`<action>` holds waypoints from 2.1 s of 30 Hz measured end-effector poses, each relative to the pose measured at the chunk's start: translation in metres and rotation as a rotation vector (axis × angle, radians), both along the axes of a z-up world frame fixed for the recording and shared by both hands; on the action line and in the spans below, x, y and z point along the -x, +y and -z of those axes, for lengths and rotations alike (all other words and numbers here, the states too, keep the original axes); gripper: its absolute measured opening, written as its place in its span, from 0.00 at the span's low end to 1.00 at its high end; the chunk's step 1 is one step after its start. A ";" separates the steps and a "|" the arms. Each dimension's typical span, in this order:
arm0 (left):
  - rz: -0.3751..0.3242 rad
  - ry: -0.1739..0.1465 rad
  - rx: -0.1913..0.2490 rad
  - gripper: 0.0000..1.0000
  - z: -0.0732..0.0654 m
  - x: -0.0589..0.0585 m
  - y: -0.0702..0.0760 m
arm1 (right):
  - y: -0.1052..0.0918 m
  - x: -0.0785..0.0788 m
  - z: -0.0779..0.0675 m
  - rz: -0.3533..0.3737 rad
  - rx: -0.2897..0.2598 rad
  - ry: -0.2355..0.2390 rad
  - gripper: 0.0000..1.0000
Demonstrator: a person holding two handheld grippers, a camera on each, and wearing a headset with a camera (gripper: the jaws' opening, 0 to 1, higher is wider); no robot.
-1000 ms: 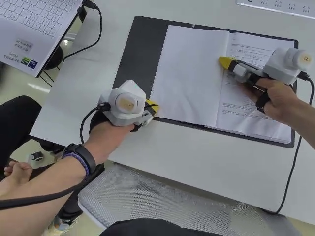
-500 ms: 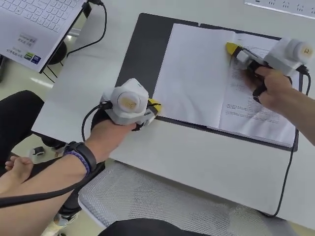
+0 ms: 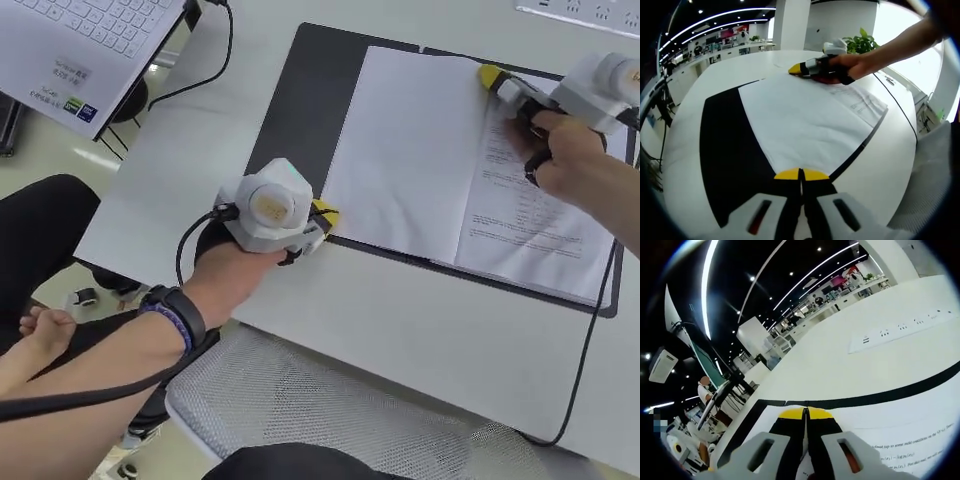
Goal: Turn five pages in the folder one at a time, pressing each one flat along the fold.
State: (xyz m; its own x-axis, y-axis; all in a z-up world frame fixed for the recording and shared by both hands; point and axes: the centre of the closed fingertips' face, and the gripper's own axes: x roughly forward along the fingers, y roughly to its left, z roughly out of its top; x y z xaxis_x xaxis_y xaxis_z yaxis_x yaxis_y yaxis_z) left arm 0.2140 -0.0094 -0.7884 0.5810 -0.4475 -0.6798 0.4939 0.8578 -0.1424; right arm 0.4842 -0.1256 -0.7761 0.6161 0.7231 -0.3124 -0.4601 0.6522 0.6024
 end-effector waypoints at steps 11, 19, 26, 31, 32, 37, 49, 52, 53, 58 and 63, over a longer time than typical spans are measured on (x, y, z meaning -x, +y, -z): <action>0.000 0.003 0.003 0.00 0.000 0.000 0.000 | 0.002 -0.001 -0.002 -0.029 0.025 -0.017 0.00; 0.004 0.003 0.004 0.00 0.001 -0.001 0.000 | 0.002 0.016 -0.005 -0.072 0.038 -0.038 0.00; 0.010 0.006 0.003 0.00 0.001 -0.001 0.000 | 0.000 0.045 -0.003 -0.169 0.071 -0.080 0.00; 0.010 0.009 0.006 0.00 0.001 -0.001 0.000 | -0.003 0.063 -0.002 -0.200 0.074 -0.093 0.00; 0.006 0.010 0.012 0.00 0.001 -0.001 0.000 | -0.003 0.070 -0.003 -0.205 0.074 -0.096 0.00; 0.001 0.010 0.019 0.00 0.001 -0.002 0.001 | -0.003 0.094 -0.007 -0.229 0.054 -0.099 0.00; -0.010 0.011 0.028 0.00 0.001 -0.002 0.000 | -0.005 0.148 -0.017 -0.252 -0.010 -0.085 0.00; -0.007 0.011 0.024 0.00 0.001 -0.002 0.000 | -0.003 0.165 -0.017 -0.294 -0.002 -0.092 0.00; -0.007 0.011 0.024 0.00 0.001 -0.002 0.001 | -0.003 0.174 -0.016 -0.312 -0.002 -0.086 0.00; -0.006 0.010 0.027 0.00 0.001 -0.002 0.001 | -0.004 0.195 -0.016 -0.338 0.003 -0.082 0.00; -0.006 0.011 0.022 0.00 0.002 -0.002 0.001 | -0.007 0.212 -0.015 -0.332 -0.019 -0.065 0.00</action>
